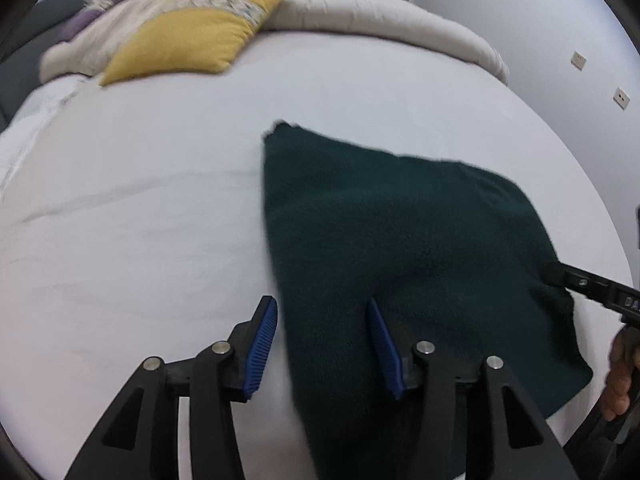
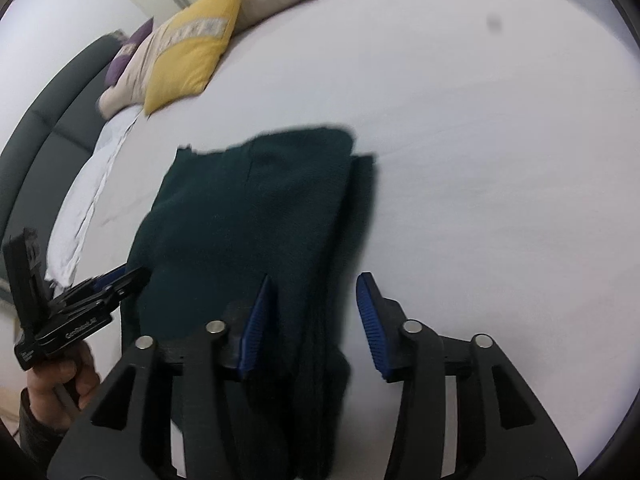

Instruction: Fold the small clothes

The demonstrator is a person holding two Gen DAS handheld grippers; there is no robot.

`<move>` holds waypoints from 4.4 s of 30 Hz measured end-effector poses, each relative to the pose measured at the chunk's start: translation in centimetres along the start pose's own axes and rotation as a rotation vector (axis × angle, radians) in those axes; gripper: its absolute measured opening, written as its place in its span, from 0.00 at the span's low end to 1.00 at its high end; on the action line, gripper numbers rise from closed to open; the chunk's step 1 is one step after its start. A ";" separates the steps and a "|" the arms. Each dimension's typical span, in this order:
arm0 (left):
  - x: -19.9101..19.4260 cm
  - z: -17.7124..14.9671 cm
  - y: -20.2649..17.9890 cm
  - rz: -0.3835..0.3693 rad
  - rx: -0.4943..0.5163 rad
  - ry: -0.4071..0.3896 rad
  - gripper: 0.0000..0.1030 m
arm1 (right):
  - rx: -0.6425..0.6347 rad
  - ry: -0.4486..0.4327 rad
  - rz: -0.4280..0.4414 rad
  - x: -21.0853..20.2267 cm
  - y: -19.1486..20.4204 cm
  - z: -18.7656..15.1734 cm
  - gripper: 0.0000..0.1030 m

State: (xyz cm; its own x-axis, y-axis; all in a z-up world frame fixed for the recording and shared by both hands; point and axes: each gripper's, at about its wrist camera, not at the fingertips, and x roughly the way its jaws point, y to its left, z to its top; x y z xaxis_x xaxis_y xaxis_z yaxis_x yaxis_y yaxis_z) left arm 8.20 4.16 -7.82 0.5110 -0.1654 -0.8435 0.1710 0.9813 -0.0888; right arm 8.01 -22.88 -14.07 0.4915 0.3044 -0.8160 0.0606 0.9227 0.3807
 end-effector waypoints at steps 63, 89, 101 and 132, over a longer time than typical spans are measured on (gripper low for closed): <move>-17.2 -7.7 -3.6 0.196 -0.085 -0.380 1.00 | -0.206 -0.491 -0.234 -22.1 10.6 -8.4 1.00; -9.0 -11.3 -2.1 0.190 -0.093 -0.187 1.00 | -0.210 -0.230 -0.343 -6.7 7.1 -11.8 1.00; -9.1 -11.2 -2.0 0.196 -0.084 -0.191 1.00 | -0.223 -0.215 -0.338 -7.6 8.2 -12.0 1.00; -8.9 -11.4 -2.1 0.199 -0.086 -0.185 1.00 | -0.217 -0.217 -0.337 -7.6 8.7 -12.2 1.00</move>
State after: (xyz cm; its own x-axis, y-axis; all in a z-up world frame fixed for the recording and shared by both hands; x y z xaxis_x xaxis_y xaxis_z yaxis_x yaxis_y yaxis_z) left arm -6.32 4.66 -6.15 0.6735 0.0237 -0.7388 -0.0164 0.9997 0.0172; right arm -5.81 -14.33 -9.84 0.6473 -0.0569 -0.7601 0.0767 0.9970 -0.0093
